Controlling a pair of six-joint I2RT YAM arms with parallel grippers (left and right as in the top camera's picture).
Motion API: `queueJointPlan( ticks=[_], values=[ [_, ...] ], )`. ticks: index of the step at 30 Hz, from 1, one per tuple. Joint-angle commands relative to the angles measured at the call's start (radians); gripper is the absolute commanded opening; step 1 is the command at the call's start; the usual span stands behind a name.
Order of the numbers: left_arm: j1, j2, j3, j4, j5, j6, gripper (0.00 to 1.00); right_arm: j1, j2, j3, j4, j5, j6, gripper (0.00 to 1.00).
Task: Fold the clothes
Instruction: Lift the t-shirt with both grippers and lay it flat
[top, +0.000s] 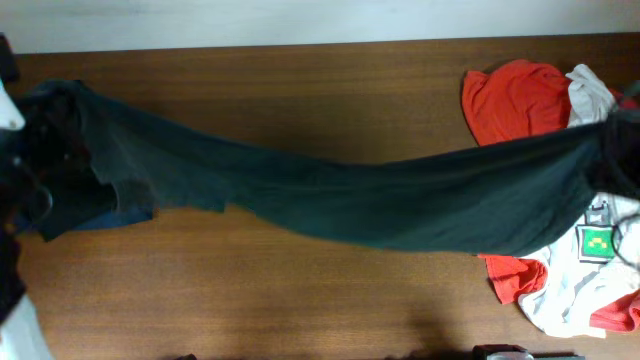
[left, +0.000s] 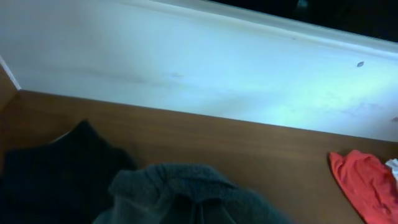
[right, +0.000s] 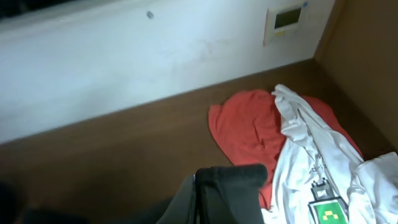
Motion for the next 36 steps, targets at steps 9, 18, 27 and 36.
queueJointPlan(
  ticks=[9,18,27,36],
  values=[
    [-0.127,0.498,0.007,0.459,0.033,-0.009,0.00,-0.005,0.523,-0.001,0.400,0.009,-0.023,0.04],
    [-0.075,0.562,0.161,1.016,0.034,-0.246,0.00,-0.020,0.552,0.196,0.771,-0.029,0.030,0.04],
    [-0.002,0.570,0.416,0.364,0.201,-0.213,0.00,-0.136,0.563,0.315,0.314,-0.031,0.026,0.04],
    [-0.111,0.829,0.414,-0.456,0.190,0.159,0.00,-0.134,0.589,-0.105,0.011,-0.035,0.026,0.04]
  ],
)
